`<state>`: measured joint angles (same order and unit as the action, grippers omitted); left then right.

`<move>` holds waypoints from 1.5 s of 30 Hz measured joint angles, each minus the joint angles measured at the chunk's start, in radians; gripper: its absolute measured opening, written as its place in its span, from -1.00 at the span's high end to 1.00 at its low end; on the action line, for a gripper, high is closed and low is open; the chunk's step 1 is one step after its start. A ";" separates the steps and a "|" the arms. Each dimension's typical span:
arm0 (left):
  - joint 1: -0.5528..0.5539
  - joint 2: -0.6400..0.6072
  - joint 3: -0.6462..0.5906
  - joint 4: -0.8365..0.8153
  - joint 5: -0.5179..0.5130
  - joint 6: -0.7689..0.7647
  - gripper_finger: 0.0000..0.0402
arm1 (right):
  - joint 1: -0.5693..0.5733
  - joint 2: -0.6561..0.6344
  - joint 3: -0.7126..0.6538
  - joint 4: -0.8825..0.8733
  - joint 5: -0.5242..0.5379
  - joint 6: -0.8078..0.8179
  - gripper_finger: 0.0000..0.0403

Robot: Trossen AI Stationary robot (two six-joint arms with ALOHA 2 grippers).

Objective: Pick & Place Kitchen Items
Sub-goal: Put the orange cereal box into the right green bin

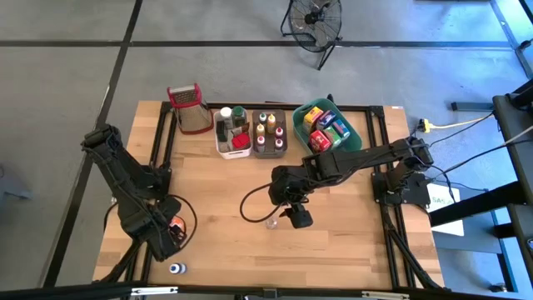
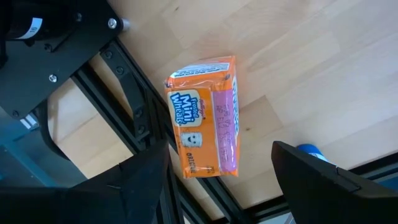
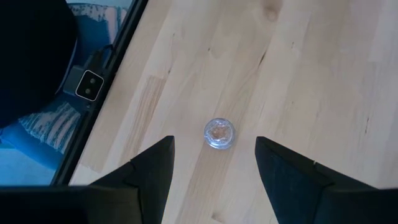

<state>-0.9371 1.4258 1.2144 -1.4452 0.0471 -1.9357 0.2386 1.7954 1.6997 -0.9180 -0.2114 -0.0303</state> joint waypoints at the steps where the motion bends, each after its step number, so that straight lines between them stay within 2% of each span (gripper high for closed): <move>1: 0.000 0.000 0.000 0.000 0.000 -0.001 -0.40 | 0.000 0.000 0.000 0.000 0.000 0.000 -0.13; 9: 0.000 -0.023 -0.041 0.016 0.000 0.002 -0.40 | 0.000 0.000 0.000 0.000 0.000 0.000 -0.13; 13: 0.000 -0.053 -0.097 0.075 0.026 0.000 -0.40 | 0.000 0.000 0.000 0.000 0.001 0.000 -0.13; 17: 0.000 -0.072 -0.135 0.143 0.005 0.021 -0.40 | 0.000 0.000 0.000 0.002 0.001 -0.001 -0.13; 22: 0.006 -0.074 -0.182 0.150 0.047 -0.004 -0.40 | 0.000 0.000 0.000 0.003 0.001 -0.003 -0.13; 25: 0.006 -0.074 -0.195 0.174 0.037 0.008 -0.40 | 0.000 0.000 0.000 0.004 0.002 -0.003 -0.13; 34: 0.006 -0.074 -0.281 0.310 0.055 -0.003 -0.40 | 0.000 0.000 0.000 0.014 0.114 -0.003 -0.13; 39: 0.006 -0.074 -0.330 0.327 0.106 -0.022 -0.40 | 0.000 0.000 0.000 0.013 0.114 -0.003 -0.13; 45: 0.006 -0.074 -0.340 0.334 0.105 0.008 -0.40 | 0.000 0.000 0.000 0.013 0.114 -0.003 -0.13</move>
<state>-0.9314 1.3521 0.8742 -1.1110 0.1520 -1.9274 0.2386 1.7954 1.7000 -0.9047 -0.0975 -0.0334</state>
